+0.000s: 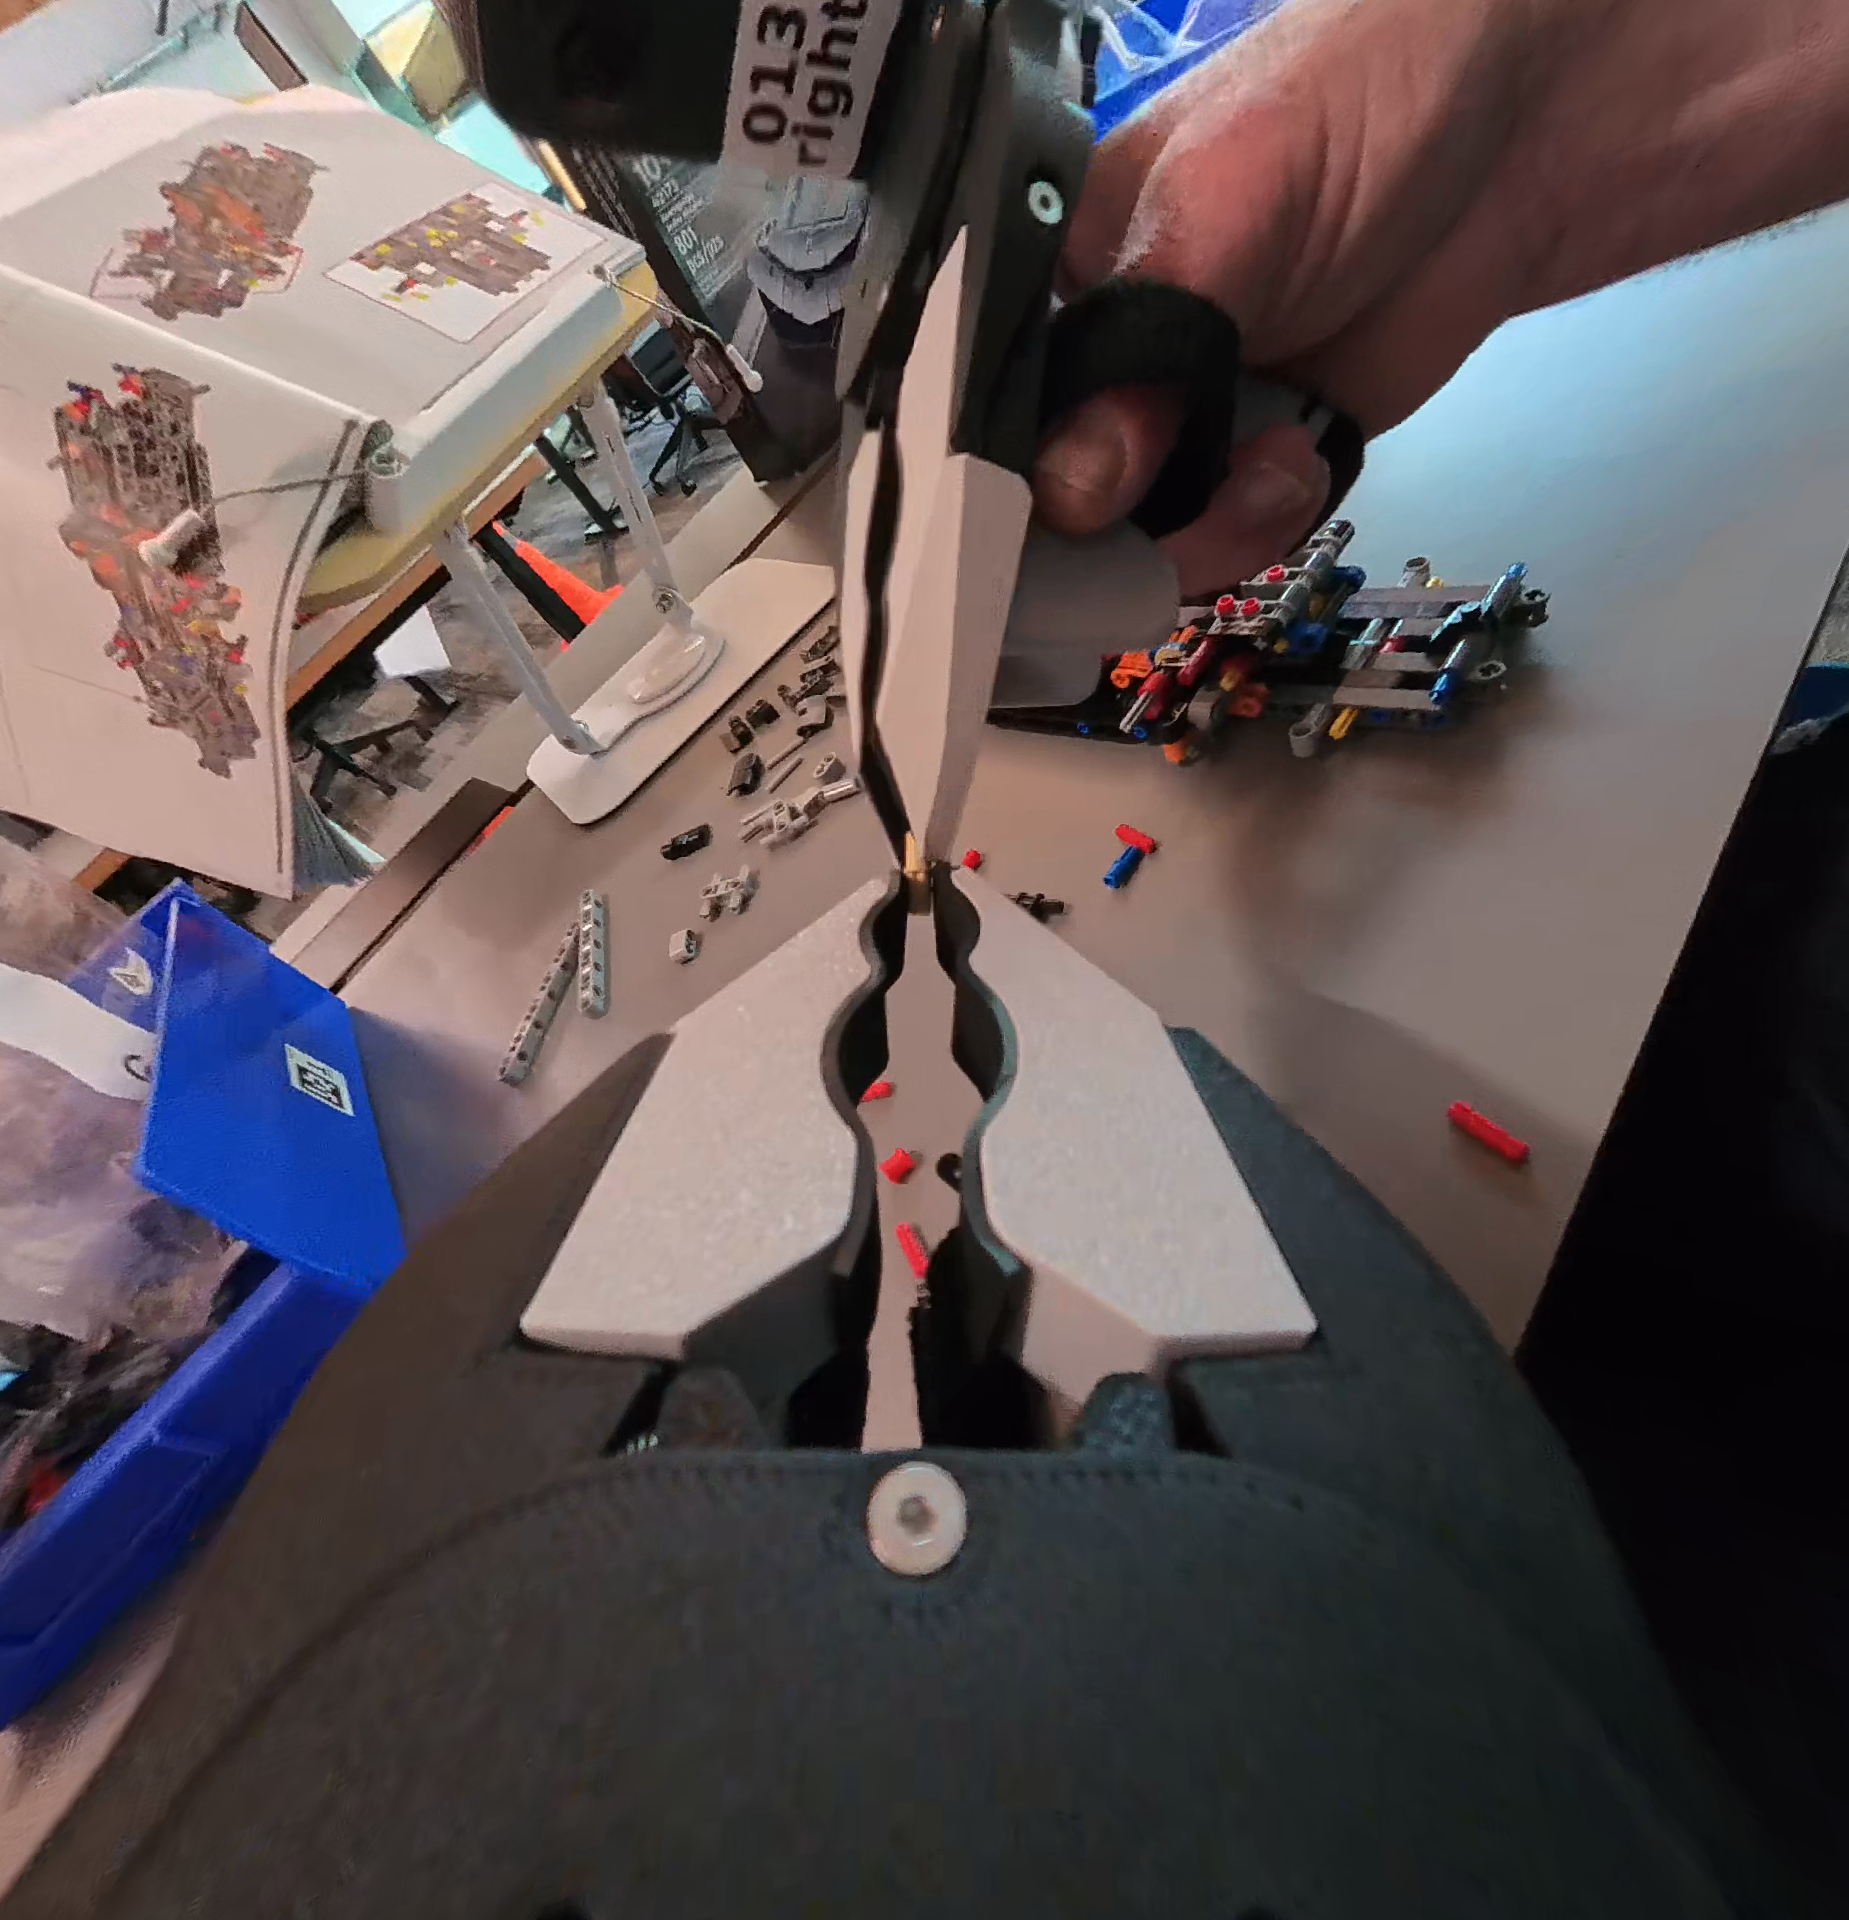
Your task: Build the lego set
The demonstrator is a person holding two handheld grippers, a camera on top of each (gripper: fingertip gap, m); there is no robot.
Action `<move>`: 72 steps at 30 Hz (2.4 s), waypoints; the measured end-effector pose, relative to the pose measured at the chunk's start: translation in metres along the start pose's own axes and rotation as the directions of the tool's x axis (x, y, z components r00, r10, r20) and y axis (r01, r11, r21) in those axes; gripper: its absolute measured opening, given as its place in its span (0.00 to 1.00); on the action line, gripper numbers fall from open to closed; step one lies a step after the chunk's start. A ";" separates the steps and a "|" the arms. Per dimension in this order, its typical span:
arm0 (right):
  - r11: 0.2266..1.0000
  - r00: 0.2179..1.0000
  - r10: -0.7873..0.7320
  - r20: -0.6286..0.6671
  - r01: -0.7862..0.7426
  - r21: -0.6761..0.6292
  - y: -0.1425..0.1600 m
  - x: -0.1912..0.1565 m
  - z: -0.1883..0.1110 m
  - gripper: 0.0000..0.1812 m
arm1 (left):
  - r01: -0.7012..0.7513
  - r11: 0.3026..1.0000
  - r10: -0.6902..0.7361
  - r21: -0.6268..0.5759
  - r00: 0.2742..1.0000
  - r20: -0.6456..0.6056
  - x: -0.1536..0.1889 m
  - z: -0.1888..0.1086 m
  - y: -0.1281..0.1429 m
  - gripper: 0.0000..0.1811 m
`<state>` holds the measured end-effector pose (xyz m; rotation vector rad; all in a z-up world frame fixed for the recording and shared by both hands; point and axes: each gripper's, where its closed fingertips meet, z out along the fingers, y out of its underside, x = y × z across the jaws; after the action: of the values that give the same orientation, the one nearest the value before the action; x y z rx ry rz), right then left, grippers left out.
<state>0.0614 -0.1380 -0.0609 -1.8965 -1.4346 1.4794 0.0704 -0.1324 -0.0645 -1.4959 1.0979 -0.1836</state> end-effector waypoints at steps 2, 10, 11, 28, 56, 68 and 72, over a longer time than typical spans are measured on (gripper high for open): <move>1.000 1.000 -0.016 -0.008 0.016 -0.020 0.000 0.000 0.001 0.01 | 0.028 1.000 -0.028 0.005 1.000 0.001 -0.001 -0.003 0.002 0.03; 0.908 0.940 -0.293 -0.177 0.216 -0.360 0.024 0.031 0.021 0.01 | 0.309 0.880 -0.349 -0.360 0.936 -0.051 0.009 -0.008 0.083 0.14; 0.892 0.930 -0.316 -0.185 0.226 -0.390 0.026 0.035 0.024 0.01 | 0.322 0.867 -0.366 -0.381 0.929 -0.049 0.011 -0.007 0.090 0.14; 0.670 0.836 -0.539 -0.101 0.353 -0.653 0.038 0.062 0.036 0.01 | 0.293 0.857 -0.384 -0.425 0.912 -0.147 0.022 0.011 0.091 0.05; 0.277 0.607 -0.755 0.249 0.639 -0.718 0.049 0.068 0.034 0.01 | 0.249 0.881 -0.386 -0.401 0.870 -0.307 0.022 0.016 0.089 0.04; 0.352 0.592 -0.745 0.307 0.741 -0.572 0.049 0.069 0.034 0.01 | 0.273 0.870 -0.418 -0.411 0.850 -0.321 0.023 0.016 0.089 0.05; 0.394 0.607 -0.733 0.307 0.747 -0.535 0.049 0.069 0.034 0.01 | 0.276 0.868 -0.422 -0.412 0.847 -0.323 0.023 0.016 0.089 0.05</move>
<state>0.0529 -0.1105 -0.1477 -1.1011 -2.5545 0.5804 0.0475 -0.1228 -0.1548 -2.0486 1.2104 -0.6080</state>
